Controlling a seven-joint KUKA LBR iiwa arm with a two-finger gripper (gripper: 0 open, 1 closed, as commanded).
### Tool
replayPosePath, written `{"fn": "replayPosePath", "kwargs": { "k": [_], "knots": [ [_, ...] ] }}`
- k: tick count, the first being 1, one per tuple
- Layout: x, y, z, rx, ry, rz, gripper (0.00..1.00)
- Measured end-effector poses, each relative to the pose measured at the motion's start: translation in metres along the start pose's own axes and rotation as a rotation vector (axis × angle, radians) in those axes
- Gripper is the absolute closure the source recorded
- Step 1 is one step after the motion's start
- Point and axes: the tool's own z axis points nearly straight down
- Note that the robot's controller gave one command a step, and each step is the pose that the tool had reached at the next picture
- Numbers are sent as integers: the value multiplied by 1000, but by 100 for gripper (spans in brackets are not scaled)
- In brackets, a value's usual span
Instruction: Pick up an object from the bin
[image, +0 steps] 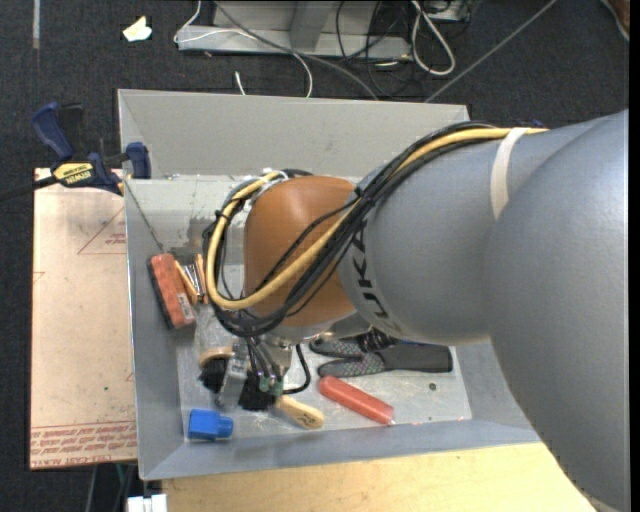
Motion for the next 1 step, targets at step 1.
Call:
{"fn": "replayPosePath", "kwargs": {
  "k": [1],
  "knots": [
    [-2, 1, -26, -5, -6, 0, 100]
  ]
}}
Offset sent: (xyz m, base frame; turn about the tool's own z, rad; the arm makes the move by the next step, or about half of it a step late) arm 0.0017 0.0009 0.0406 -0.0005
